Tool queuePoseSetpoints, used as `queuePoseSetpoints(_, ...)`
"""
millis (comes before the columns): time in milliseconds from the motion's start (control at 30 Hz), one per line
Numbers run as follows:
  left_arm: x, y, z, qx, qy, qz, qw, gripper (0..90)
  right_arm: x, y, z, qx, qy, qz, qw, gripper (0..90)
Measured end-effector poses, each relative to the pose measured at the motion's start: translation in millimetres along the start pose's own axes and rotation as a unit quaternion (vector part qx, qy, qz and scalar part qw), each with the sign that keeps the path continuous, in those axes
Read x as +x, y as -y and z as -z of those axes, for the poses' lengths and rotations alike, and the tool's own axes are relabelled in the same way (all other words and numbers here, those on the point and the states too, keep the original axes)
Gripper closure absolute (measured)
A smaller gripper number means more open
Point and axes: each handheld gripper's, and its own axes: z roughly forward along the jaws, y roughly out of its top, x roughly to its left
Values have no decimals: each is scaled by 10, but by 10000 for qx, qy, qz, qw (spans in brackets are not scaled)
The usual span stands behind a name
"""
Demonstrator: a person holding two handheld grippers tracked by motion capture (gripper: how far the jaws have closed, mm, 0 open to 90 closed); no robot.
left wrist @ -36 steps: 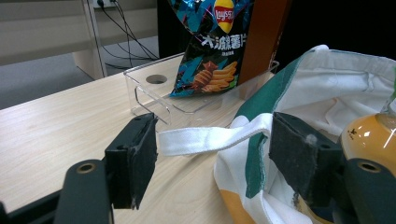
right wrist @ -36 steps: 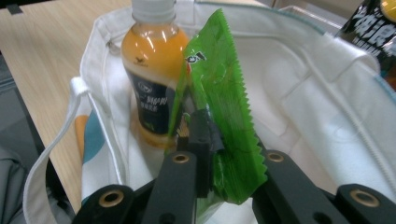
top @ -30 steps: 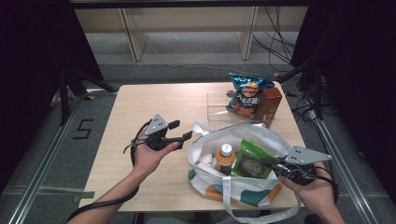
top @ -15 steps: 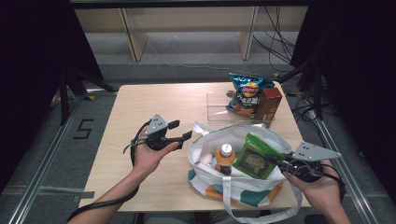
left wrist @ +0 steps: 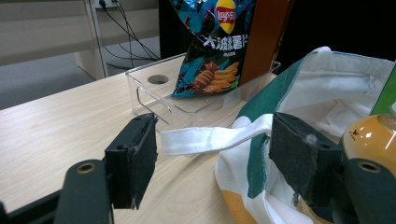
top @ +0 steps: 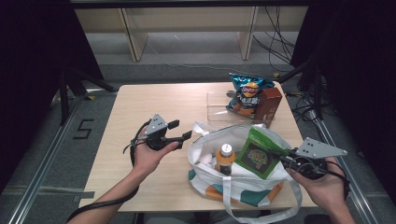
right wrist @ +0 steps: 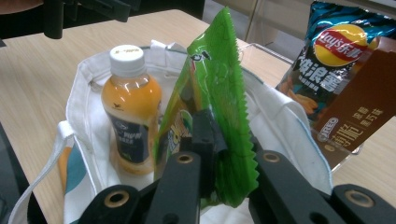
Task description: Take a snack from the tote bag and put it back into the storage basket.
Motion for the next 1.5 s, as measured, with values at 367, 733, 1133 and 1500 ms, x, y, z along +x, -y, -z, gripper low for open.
queuePoseSetpoints(367,-1,0,0,-5,1,19,10000,318,-56,-69,54,-35,100,57,9999,848)
queuePoseSetpoints(733,1,-1,0,-13,-1,35,10000,317,-104,-151,109,-97,176,161,9997,850)
queuePoseSetpoints(1133,-3,3,-7,-18,11,41,10000,318,-165,-215,143,-205,288,197,9992,854)
queuePoseSetpoints(1500,-3,2,-7,-15,12,32,10000,318,-180,-275,133,-305,334,196,9988,854)
